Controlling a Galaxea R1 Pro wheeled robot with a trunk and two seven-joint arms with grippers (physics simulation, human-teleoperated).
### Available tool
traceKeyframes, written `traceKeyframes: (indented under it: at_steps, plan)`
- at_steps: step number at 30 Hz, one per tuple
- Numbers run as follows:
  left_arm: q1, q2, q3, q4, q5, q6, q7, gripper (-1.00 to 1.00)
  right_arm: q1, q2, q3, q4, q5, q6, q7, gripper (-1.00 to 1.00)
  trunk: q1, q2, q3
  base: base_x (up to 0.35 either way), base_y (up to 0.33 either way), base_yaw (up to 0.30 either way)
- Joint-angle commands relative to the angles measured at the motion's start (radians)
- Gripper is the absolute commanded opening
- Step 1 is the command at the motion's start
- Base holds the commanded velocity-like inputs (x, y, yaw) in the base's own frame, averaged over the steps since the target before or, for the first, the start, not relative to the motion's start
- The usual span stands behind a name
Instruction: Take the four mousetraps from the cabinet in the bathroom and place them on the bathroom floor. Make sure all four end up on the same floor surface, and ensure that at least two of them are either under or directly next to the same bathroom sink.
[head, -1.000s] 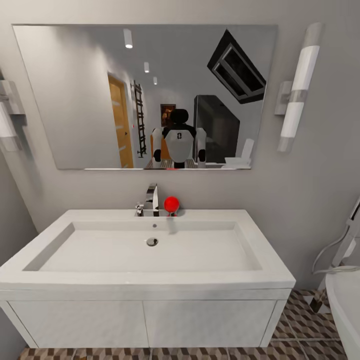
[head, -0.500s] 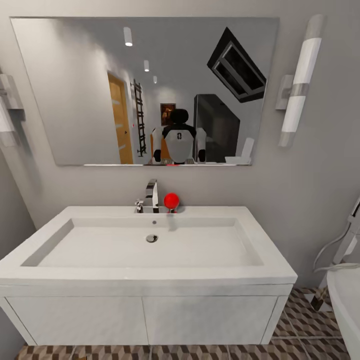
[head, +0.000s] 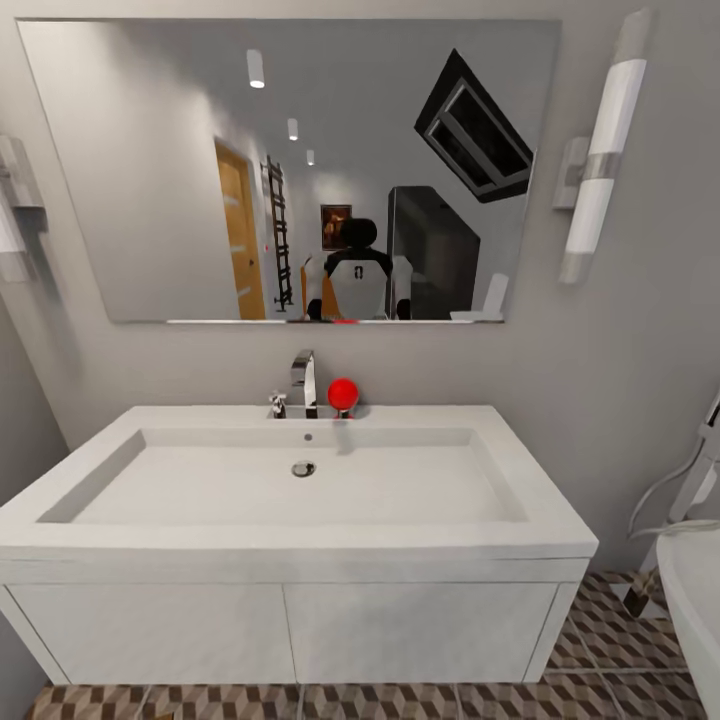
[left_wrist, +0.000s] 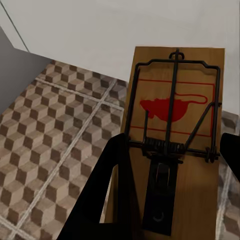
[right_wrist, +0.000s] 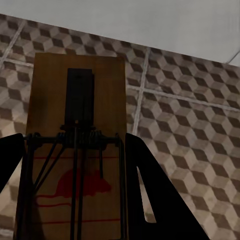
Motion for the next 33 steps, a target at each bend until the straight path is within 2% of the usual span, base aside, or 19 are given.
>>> traceKeyframes:
  at_steps: [1,25,28,31,33]
  plan:
    - [-0.001,0.0,-0.008,0.002,-0.003,-0.002,0.01,-1.0,-0.002,0.0,-0.006,0.004,0.01,-0.005,-0.006,-1.0,0.004,-0.008,-0.004,0.0,0.0,0.0]
    - [-0.001,0.001,-0.01,0.002,-0.003,0.001,0.01,-1.0,-0.002,-0.003,-0.009,-0.008,0.014,-0.009,-0.014,-1.0,0.096,-0.176,-0.079,0.0,0.0,0.0]
    - [-0.001,0.001,-0.01,0.002,-0.003,0.001,0.009,-1.0,-0.002,-0.01,-0.012,-0.009,0.011,-0.009,-0.014,-1.0,0.107,-0.197,-0.089,0.0,0.0,0.0]
    - [-0.001,0.001,-0.01,0.002,-0.003,0.001,0.008,-1.0,-0.002,-0.023,-0.017,-0.009,0.007,-0.008,-0.016,-1.0,0.107,-0.197,-0.089,0.0,0.0,0.0]
    - [-0.001,0.001,-0.01,0.002,-0.003,0.001,0.008,-1.0,-0.002,-0.029,-0.03,-0.01,-0.016,-0.003,-0.016,-1.0,0.107,-0.197,-0.089,0.0,0.0,0.0]
